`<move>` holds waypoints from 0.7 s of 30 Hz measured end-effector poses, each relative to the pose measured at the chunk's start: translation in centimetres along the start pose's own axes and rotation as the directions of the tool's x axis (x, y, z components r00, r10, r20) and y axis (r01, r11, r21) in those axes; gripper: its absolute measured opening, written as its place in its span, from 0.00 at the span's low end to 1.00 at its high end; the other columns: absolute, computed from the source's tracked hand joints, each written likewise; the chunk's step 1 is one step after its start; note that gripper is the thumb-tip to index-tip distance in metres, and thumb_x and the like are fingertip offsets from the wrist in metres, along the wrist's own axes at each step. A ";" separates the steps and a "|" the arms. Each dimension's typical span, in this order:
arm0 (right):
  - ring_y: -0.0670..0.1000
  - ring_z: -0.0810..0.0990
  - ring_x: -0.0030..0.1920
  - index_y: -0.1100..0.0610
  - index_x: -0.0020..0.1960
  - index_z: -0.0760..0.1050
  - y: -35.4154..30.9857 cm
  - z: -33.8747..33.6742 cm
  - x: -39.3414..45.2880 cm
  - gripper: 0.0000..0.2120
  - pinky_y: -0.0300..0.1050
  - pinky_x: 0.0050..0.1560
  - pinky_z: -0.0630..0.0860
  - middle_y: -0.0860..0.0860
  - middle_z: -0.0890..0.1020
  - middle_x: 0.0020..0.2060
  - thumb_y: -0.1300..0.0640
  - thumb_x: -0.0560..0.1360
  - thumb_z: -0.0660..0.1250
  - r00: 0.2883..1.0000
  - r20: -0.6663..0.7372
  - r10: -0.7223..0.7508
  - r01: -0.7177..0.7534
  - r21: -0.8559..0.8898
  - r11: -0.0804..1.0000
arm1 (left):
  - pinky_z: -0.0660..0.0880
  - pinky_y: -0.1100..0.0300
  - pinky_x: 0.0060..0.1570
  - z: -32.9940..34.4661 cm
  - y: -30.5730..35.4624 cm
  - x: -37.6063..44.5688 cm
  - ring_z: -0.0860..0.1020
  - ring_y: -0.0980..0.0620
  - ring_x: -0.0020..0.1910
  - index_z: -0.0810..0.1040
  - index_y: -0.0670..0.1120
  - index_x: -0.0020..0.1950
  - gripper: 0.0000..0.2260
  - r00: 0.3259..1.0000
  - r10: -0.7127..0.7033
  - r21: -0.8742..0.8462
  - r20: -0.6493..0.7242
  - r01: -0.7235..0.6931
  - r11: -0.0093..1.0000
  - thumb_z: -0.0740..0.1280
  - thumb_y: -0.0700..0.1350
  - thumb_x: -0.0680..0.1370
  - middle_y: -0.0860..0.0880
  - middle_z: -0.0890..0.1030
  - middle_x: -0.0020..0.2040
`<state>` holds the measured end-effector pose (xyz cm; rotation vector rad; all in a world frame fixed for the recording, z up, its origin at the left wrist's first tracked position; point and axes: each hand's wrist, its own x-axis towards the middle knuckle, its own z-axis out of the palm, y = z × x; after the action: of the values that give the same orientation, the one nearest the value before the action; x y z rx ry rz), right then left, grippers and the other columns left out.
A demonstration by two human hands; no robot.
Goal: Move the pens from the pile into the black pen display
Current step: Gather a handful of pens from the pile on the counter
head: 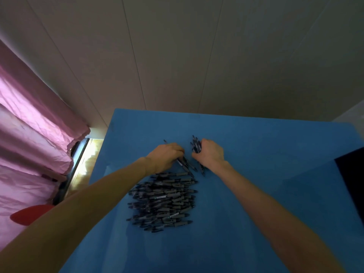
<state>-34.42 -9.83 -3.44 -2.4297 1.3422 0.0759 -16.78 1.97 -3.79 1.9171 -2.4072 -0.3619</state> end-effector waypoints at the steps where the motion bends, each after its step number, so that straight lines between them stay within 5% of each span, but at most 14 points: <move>1: 0.51 0.78 0.39 0.54 0.47 0.71 0.3 0.1 0.0 0.14 0.46 0.35 0.73 0.50 0.78 0.41 0.46 0.74 0.71 1.000 -0.014 0.026 -0.026 0.008 1.000 | 0.75 0.46 0.63 0.1 0.1 0.1 0.73 0.42 0.69 0.81 0.42 0.62 0.15 1.000 -0.015 0.009 -0.019 0.015 1.000 0.65 0.31 0.78 0.45 0.77 0.69; 6: 0.53 0.80 0.42 0.56 0.54 0.71 1.4 0.5 0.2 0.22 0.47 0.37 0.76 0.51 0.80 0.45 0.38 0.75 0.68 0.997 -0.024 0.070 -0.070 0.025 0.997 | 0.77 0.47 0.56 1.1 1.1 -1.0 0.71 0.42 0.68 0.70 0.44 0.72 0.20 0.921 -0.357 -0.091 -0.158 0.347 0.934 0.67 0.46 0.81 0.44 0.69 0.72; 9: 0.52 0.78 0.42 0.56 0.55 0.69 1.0 -0.1 0.6 0.29 0.46 0.36 0.73 0.50 0.78 0.43 0.31 0.74 0.67 0.997 0.008 0.080 -0.080 0.015 0.997 | 0.74 0.51 0.39 0.6 1.5 -0.9 0.76 0.44 0.52 0.64 0.44 0.72 0.29 0.770 -0.637 -0.160 -0.039 0.625 0.764 0.63 0.63 0.80 0.44 0.72 0.63; 12: 0.52 0.77 0.41 0.56 0.55 0.69 0.6 -0.4 1.0 0.28 0.45 0.32 0.69 0.49 0.75 0.39 0.32 0.74 0.67 0.994 0.041 0.097 -0.096 -0.005 0.995 | 0.70 0.53 0.38 0.2 1.8 0.1 0.74 0.45 0.43 0.64 0.42 0.69 0.33 0.652 -0.751 -0.253 0.103 0.748 0.614 0.60 0.68 0.79 0.45 0.76 0.56; 14: 0.51 0.76 0.39 0.56 0.52 0.69 0.5 -0.7 1.2 0.26 0.45 0.31 0.67 0.48 0.73 0.38 0.33 0.75 0.68 0.993 0.067 0.100 -0.099 -0.012 0.995 | 0.73 0.52 0.41 0.3 2.1 1.2 0.75 0.44 0.45 0.65 0.43 0.68 0.32 0.648 -0.752 -0.316 0.123 0.744 0.589 0.61 0.68 0.79 0.45 0.77 0.58; 17: 0.51 0.76 0.38 0.54 0.46 0.72 0.8 -1.1 1.5 0.24 0.45 0.31 0.68 0.49 0.77 0.38 0.32 0.74 0.68 0.991 0.103 0.090 -0.087 -0.024 0.996 | 0.76 0.50 0.45 0.2 2.9 2.7 0.78 0.41 0.55 0.63 0.45 0.73 0.31 0.732 -0.678 -0.391 0.060 0.642 0.659 0.65 0.64 0.79 0.44 0.74 0.66; 21: 0.50 0.77 0.37 0.53 0.43 0.74 1.4 -1.9 1.8 0.26 0.44 0.32 0.69 0.49 0.79 0.37 0.28 0.73 0.65 0.988 0.128 0.083 -0.068 -0.114 0.991 | 0.72 0.52 0.41 -0.1 3.8 3.6 0.78 0.42 0.57 0.61 0.44 0.74 0.35 0.764 -0.646 -0.300 0.004 0.617 0.728 0.67 0.64 0.78 0.43 0.71 0.66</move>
<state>-34.87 -12.58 -2.47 -2.4137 1.4032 0.3328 -21.20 -0.73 -3.30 2.4747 -1.4497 -0.5759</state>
